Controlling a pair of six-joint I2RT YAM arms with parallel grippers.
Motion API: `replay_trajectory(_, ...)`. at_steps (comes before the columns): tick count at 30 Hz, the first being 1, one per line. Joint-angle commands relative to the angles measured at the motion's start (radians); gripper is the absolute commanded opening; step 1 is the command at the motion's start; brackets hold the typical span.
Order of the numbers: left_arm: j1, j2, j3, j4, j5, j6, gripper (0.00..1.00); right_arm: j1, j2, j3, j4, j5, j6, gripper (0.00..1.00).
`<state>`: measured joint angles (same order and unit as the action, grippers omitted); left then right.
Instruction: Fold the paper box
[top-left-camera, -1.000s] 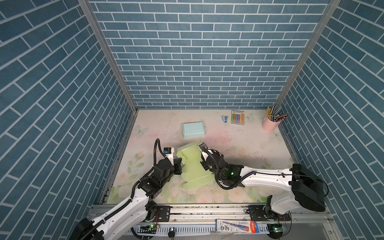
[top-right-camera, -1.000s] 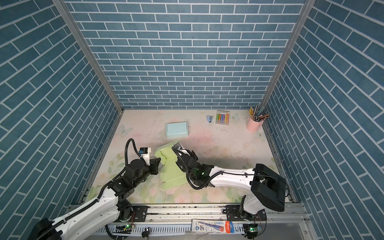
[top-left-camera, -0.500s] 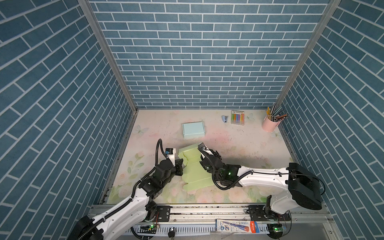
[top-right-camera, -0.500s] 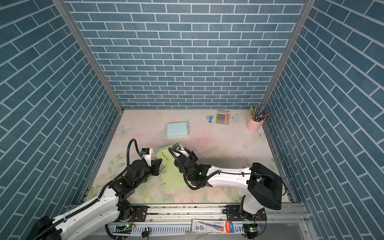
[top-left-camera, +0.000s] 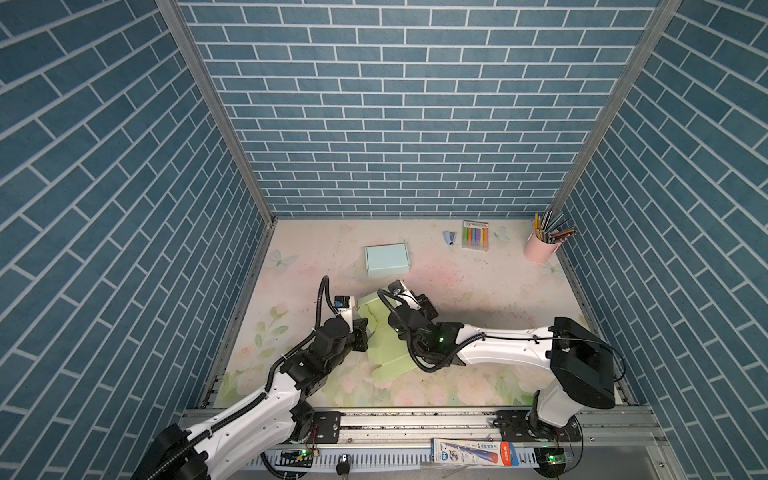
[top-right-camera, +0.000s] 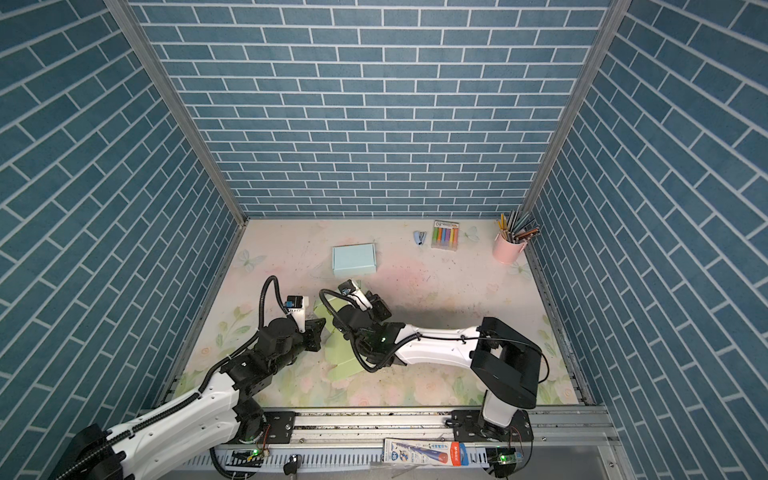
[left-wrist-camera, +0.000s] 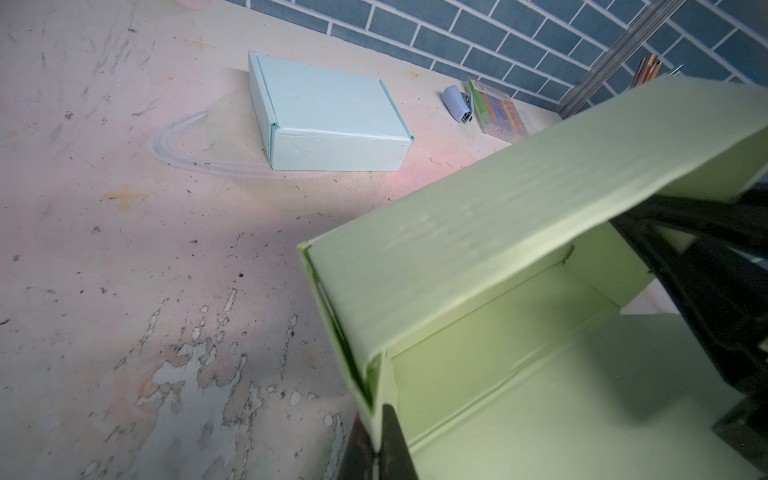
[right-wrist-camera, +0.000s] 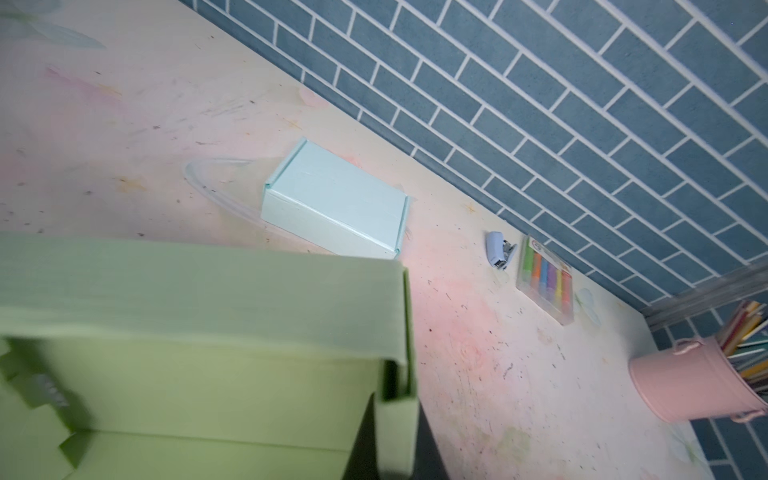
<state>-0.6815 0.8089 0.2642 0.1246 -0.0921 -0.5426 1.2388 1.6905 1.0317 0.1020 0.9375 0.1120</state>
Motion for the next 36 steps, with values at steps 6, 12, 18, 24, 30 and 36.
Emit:
replay_trajectory(6,-0.023,0.016,0.046,0.08,0.002,-0.001,0.0,0.019,0.052,0.017,-0.047,0.045,-0.029,0.17)
replay_trajectory(12,-0.03,0.034,0.053,0.094,0.001,-0.01,0.0,0.012,0.057,0.01,-0.035,0.047,-0.031,0.04)
replay_trajectory(18,-0.033,0.017,0.044,0.084,-0.021,-0.013,0.0,0.013,0.009,-0.024,-0.016,0.031,-0.002,0.01)
replay_trajectory(24,-0.038,0.003,0.017,0.093,-0.065,-0.022,0.0,0.022,-0.093,-0.096,0.049,0.006,0.02,0.15)
replay_trajectory(30,-0.04,0.018,-0.003,0.108,-0.108,-0.017,0.0,0.033,-0.139,-0.131,0.081,-0.021,0.04,0.26)
replay_trajectory(36,-0.039,0.015,-0.023,0.123,-0.136,-0.02,0.0,0.062,-0.227,-0.212,0.145,-0.087,0.064,0.42)
